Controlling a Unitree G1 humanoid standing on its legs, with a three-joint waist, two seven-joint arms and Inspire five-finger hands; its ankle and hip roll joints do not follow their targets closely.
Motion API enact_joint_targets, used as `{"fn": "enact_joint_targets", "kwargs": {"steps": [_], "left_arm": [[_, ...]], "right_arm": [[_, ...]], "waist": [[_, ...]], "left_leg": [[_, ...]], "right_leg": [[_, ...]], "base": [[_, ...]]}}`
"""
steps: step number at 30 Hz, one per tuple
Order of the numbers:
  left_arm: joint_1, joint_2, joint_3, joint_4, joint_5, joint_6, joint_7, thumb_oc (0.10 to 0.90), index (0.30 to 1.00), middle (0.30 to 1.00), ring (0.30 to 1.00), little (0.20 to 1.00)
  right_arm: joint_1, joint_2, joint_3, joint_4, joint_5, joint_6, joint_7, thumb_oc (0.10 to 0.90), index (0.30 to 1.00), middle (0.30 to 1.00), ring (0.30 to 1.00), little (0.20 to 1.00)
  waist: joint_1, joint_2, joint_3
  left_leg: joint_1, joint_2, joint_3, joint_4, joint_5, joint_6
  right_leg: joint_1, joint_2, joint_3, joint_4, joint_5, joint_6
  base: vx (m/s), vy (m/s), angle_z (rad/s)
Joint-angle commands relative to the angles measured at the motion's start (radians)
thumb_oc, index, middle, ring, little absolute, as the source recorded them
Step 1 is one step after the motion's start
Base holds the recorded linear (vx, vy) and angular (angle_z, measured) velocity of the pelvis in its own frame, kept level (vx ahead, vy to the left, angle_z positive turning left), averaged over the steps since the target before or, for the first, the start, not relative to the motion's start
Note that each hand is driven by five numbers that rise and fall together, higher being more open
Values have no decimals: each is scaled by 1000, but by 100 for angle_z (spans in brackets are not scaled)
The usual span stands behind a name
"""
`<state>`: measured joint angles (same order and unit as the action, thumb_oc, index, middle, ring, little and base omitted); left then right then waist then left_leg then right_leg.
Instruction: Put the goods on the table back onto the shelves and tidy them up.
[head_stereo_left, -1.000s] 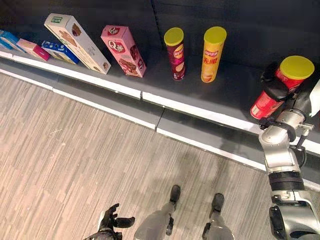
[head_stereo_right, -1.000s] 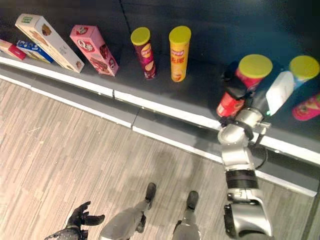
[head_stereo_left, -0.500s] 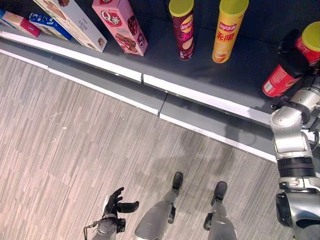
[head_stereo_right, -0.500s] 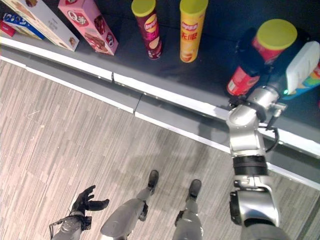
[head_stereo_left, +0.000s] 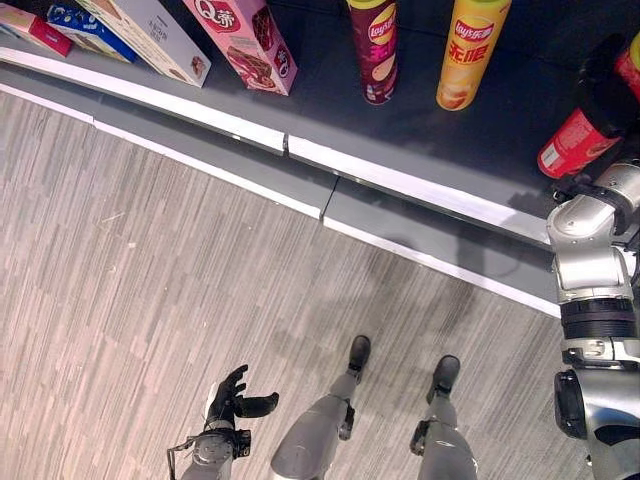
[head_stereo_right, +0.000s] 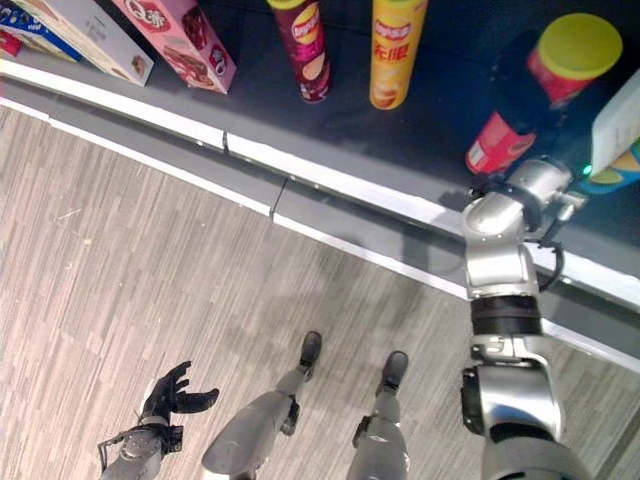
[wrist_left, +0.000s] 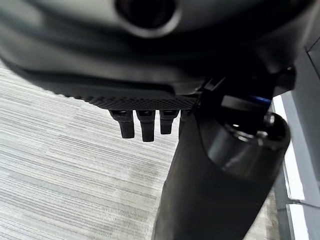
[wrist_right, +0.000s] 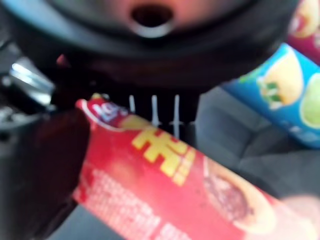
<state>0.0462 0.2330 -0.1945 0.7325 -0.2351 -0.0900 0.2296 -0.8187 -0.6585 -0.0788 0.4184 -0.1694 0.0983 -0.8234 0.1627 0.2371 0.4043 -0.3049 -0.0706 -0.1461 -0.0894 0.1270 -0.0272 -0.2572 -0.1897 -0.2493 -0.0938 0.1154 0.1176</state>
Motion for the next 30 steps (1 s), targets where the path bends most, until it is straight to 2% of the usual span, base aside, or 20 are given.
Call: {"fn": "enact_joint_targets", "kwargs": {"steps": [1, 9, 22, 23, 24, 30], "left_arm": [[31, 108, -14, 3, -23, -32, 35, 800, 900, 900, 900, 900], [27, 101, -23, -3, -25, -35, 36, 800, 900, 900, 900, 900], [23, 108, -22, -3, -23, -39, 47, 800, 900, 900, 900, 900], [24, 107, -24, -3, -23, -38, 47, 800, 900, 900, 900, 900], [23, 108, -25, -1, -21, -38, 47, 800, 900, 900, 900, 900], [22, 101, -24, 12, -18, -29, 58, 800, 900, 900, 900, 900]], "right_arm": [[-117, -119, 9, -66, 1, -106, -76, 400, 300, 300, 300, 300], [-124, -120, 20, -47, 3, -102, -79, 400, 300, 300, 300, 300], [-172, -153, 63, -3, 9, -92, -84, 400, 300, 300, 300, 300], [-179, -153, 68, -1, 14, -94, -83, 513, 469, 469, 469, 469], [-181, -152, 73, -2, 14, -95, -80, 800, 900, 900, 900, 900], [-164, -125, 74, -14, 19, -94, -84, 800, 900, 900, 900, 900]], "waist": [[21, -50, -86], [23, -44, -84], [23, -60, -76], [23, -61, -74], [23, -62, -73], [14, -71, -67]], "left_leg": [[-34, 24, 33, 2, -61, -74], [-49, 17, 27, 2, -58, -76], [-59, 15, 31, 2, -59, -72], [-59, 15, 31, 2, -59, -71], [-59, 16, 30, 2, -59, -71], [-52, 20, 30, 2, -59, -70]], "right_leg": [[-15, -113, 42, 9, 0, 112], [-23, -118, 37, 11, -2, 114], [-46, -112, 57, 14, 4, 115], [-49, -111, 60, 14, 4, 114], [-51, -111, 63, 15, 4, 114], [-49, -103, 72, 17, -1, 110]], "base": [[25, 5, 17], [10, -1, 5], [0, 0, 0], [0, 0, 0], [0, 0, 0], [0, 0, 0]]}}
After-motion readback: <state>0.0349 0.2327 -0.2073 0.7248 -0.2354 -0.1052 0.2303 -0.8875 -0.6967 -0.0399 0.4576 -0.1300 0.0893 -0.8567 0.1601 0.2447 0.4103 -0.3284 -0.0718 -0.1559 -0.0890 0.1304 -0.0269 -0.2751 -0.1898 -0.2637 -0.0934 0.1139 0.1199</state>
